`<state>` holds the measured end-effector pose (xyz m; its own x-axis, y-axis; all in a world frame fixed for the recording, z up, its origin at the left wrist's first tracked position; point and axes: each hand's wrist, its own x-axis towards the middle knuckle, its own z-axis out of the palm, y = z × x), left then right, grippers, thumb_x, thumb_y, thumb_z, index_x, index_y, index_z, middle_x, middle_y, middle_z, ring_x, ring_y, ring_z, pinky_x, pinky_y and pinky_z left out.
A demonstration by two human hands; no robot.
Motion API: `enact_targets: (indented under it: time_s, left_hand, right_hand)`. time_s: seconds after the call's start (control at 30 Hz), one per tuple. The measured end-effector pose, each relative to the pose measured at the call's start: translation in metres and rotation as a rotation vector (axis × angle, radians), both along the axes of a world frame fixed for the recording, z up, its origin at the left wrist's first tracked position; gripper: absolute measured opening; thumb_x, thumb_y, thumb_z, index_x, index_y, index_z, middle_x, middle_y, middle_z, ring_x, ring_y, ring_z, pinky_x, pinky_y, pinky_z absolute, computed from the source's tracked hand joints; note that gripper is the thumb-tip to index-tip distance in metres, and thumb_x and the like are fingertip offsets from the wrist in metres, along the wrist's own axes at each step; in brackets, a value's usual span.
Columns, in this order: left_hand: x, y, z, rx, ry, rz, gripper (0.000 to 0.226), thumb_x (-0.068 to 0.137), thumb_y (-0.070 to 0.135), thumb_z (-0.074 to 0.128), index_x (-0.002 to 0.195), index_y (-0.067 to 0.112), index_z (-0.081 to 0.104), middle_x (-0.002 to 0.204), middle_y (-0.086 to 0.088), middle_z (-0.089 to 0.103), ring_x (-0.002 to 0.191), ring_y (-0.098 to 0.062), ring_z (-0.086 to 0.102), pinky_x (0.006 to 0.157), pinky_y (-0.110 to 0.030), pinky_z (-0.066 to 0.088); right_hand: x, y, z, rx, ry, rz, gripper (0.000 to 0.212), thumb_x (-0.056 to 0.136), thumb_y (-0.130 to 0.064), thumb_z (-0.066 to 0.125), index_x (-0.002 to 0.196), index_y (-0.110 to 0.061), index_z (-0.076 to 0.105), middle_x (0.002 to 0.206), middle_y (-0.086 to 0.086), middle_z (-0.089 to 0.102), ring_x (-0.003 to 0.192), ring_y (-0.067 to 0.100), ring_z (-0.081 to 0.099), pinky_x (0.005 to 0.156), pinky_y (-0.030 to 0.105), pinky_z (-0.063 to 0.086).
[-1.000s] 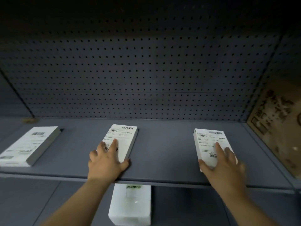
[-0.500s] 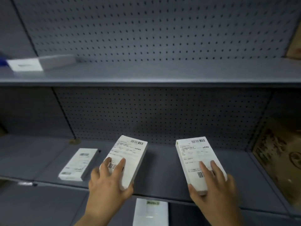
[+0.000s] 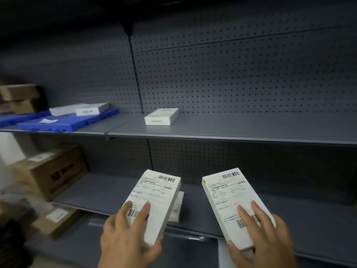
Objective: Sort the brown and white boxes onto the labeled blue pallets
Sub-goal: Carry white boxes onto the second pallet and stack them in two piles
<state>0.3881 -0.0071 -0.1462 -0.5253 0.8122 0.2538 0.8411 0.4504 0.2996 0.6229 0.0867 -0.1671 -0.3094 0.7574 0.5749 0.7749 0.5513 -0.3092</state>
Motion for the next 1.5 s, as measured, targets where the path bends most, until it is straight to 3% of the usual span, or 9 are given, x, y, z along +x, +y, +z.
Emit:
enact_targets:
  time_s: [0.1,0.17,0.3,0.43,0.57,0.7,0.9,1.17,1.5]
  left_hand:
    - [-0.038,-0.039,0.033,0.025,0.013,0.054,0.079,0.036,0.065,0.047,0.111,0.037,0.050,0.108,-0.017,0.064,0.084,-0.051,0.059,0.061,-0.059,0.051]
    - [-0.063,-0.061,0.055,0.026,0.047,0.108,0.078,0.039,0.067,0.045,0.110,0.037,0.051,0.106,-0.017,0.065,0.081,-0.051,0.060,0.060,-0.059,0.051]
    - [-0.115,-0.089,0.094,0.072,0.147,0.196,0.077,0.043,0.070,0.045,0.112,0.038,0.054,0.109,-0.017,0.064,0.083,-0.050,0.059,0.066,-0.058,0.051]
    - [-0.171,-0.092,0.123,0.212,0.180,0.261,0.080,0.043,0.070,0.044,0.117,0.041,0.057,0.125,-0.016,0.054,0.104,-0.050,0.051,0.086,-0.059,0.042]
    - [-0.234,-0.074,0.156,0.193,0.229,0.315,0.086,0.054,0.076,0.049,0.134,0.051,0.030,0.147,-0.003,0.027,0.130,-0.034,0.028,0.107,-0.046,0.026]
    - [-0.309,-0.040,0.187,0.200,0.253,0.347,0.088,0.057,0.080,0.041,0.137,0.050,0.021,0.149,-0.002,0.022,0.132,-0.032,0.024,0.108,-0.045,0.024]
    - [-0.404,0.016,0.218,0.201,0.231,0.409,0.079,0.069,0.074,0.046,0.139,0.049,0.018,0.150,-0.002,0.020,0.133,-0.032,0.024,0.107,-0.046,0.028]
    - [-0.512,0.083,0.223,0.198,0.153,0.399,0.078,0.068,0.074,0.043,0.138,0.044,0.024,0.146,-0.008,0.028,0.129,-0.035,0.028,0.102,-0.051,0.032]
    - [-0.623,0.179,0.223,0.055,0.159,0.256,0.064,0.075,0.070,0.041,0.129,0.036,0.038,0.127,-0.009,0.034,0.113,-0.036,0.036,0.089,-0.044,0.037]
  right_hand:
    - [-0.043,-0.031,0.030,0.057,0.046,0.060,0.060,0.070,-0.067,0.041,0.117,-0.030,0.052,0.127,-0.003,0.048,0.096,0.034,0.047,0.069,0.052,0.053]
    - [-0.073,-0.043,0.053,0.037,0.037,0.096,0.070,0.055,-0.062,0.053,0.117,-0.031,0.051,0.126,-0.004,0.047,0.099,0.032,0.045,0.068,0.054,0.053]
    - [-0.131,-0.052,0.097,0.033,0.028,0.152,0.074,0.053,-0.062,0.051,0.120,-0.030,0.051,0.126,0.000,0.056,0.103,0.030,0.042,0.072,0.058,0.050]
    - [-0.189,-0.045,0.137,-0.041,0.012,0.196,0.076,0.060,-0.066,0.045,0.129,-0.034,0.045,0.131,0.000,0.056,0.109,0.026,0.037,0.081,0.054,0.048]
    - [-0.250,-0.019,0.170,-0.036,0.052,0.262,0.091,0.055,-0.077,0.016,0.142,-0.051,0.007,0.153,-0.016,0.013,0.128,0.017,0.008,0.111,0.042,0.020]
    - [-0.320,0.020,0.204,-0.060,0.047,0.267,0.094,0.051,-0.077,0.006,0.140,-0.051,-0.009,0.152,-0.021,-0.003,0.133,0.019,0.001,0.114,0.038,0.014]
    - [-0.424,0.076,0.227,-0.100,0.086,0.299,0.082,0.075,-0.073,0.035,0.142,-0.049,-0.004,0.154,-0.018,0.001,0.135,0.022,0.005,0.114,0.038,0.015]
    - [-0.533,0.127,0.238,-0.144,0.053,0.212,0.077,0.078,-0.069,0.037,0.145,-0.043,0.009,0.156,-0.010,0.010,0.135,0.031,0.014,0.110,0.041,0.021]
    - [-0.656,0.179,0.240,-0.356,-0.013,-0.093,0.070,0.080,-0.066,0.037,0.141,-0.033,0.028,0.148,-0.002,0.030,0.129,0.035,0.026,0.101,0.043,0.031]
